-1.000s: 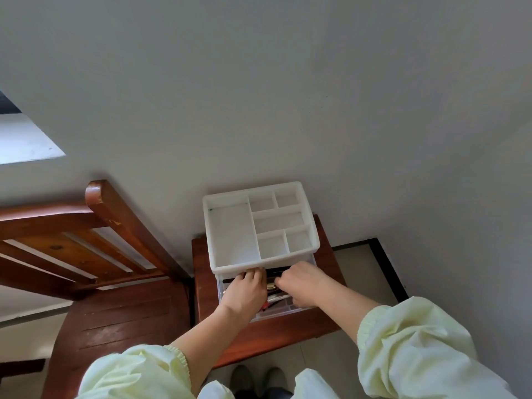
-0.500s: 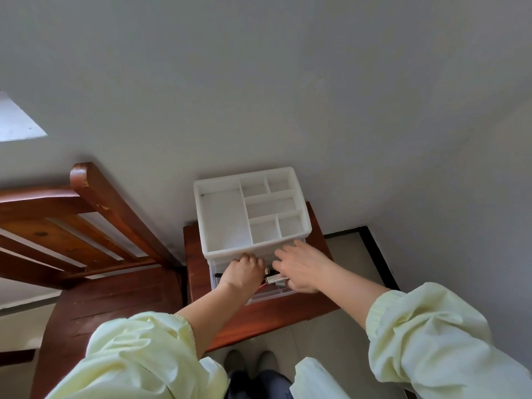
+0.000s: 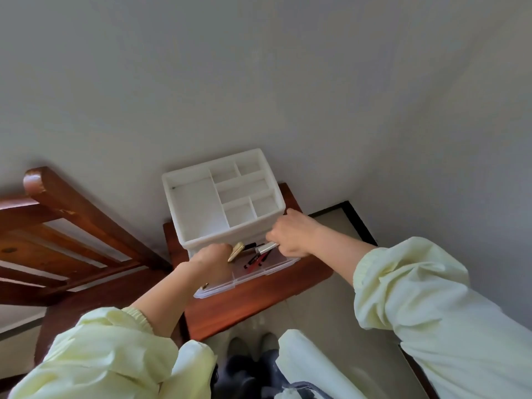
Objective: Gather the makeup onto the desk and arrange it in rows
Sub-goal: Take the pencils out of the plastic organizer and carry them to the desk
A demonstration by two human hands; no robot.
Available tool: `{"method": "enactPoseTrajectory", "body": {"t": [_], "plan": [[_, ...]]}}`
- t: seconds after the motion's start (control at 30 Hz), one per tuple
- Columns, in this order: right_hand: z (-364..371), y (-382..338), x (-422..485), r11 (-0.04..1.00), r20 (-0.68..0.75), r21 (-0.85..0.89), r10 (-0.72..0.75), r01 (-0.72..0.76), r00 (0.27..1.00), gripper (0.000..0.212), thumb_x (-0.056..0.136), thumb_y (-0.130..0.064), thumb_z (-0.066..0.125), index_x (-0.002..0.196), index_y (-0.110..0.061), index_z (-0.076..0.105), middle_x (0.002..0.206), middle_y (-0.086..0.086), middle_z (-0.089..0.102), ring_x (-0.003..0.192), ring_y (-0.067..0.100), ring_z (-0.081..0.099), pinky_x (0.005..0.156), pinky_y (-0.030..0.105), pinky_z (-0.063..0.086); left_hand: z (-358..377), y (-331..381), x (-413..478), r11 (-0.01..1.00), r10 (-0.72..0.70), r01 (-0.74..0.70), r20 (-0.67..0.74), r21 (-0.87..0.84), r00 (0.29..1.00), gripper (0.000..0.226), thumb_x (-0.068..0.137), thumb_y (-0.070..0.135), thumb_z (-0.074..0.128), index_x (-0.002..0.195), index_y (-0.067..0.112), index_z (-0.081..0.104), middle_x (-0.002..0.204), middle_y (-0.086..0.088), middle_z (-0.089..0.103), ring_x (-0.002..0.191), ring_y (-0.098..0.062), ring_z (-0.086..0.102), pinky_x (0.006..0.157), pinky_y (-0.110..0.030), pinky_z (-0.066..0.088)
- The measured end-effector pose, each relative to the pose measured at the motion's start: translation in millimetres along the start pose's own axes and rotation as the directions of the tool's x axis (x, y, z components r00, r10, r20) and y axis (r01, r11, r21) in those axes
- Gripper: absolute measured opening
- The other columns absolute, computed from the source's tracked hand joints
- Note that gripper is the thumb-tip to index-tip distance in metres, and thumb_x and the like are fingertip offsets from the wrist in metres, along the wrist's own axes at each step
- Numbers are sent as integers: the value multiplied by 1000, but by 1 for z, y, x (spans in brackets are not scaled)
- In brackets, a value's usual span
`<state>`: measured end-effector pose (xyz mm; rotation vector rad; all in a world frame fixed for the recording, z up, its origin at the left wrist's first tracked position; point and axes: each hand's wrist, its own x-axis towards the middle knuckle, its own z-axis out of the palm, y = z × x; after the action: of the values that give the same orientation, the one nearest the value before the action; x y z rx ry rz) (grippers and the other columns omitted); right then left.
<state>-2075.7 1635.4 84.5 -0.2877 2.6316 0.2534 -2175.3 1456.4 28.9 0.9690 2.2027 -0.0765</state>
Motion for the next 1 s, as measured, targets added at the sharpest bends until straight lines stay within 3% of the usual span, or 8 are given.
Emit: {"method": "enactPoseTrajectory", "body": {"t": [0.17,0.33,0.43,0.63,0.9,1.0], "plan": [[3,-5,-9,998,31,46,44,-45,999,21,90,-10,41,105,-11,57,99,10,68,89,30,63,75,36,41,-22,0,-12,977,-109,131,136,-167,985,18,87,10,50,94,1,63,78,-14,71,53,-22,61,53,-28,53],[12,-29,14,992,18,110,56,-57,998,25,91,-1,44,114,-5,54,111,13,65,101,30,61,69,35,42,-46,-12,-44,978,-198,205,129,-43,972,14,88,11,48,88,0,57,60,-10,65,45,-18,60,46,-22,49],[14,-35,27,981,-46,175,93,-83,995,33,90,2,45,123,-4,51,123,14,57,112,29,55,78,36,42,-44,-21,-54,972,-228,232,99,-35,969,15,87,12,47,80,2,55,66,-12,69,48,-20,66,50,-26,56],[31,-39,38,990,-113,118,85,-72,990,34,91,-2,47,124,-7,51,132,13,51,121,28,49,105,34,33,-26,-41,-68,962,-229,235,56,-142,972,16,88,21,47,86,7,55,71,-9,69,58,-22,71,58,-32,60],[37,-38,43,910,-70,376,216,-175,974,49,93,-5,44,139,-21,42,147,8,41,135,31,34,115,37,20,-12,-46,-76,943,-232,230,19,-239,973,16,90,22,49,85,8,53,79,-12,70,65,-25,71,62,-33,60],[34,-38,44,885,-50,419,246,-203,968,49,95,-5,41,141,-23,40,149,8,40,136,32,34,114,38,22,-10,-42,-75,941,-237,224,-20,-254,971,17,93,25,50,83,10,50,80,-9,65,69,-27,69,66,-34,57]]}}
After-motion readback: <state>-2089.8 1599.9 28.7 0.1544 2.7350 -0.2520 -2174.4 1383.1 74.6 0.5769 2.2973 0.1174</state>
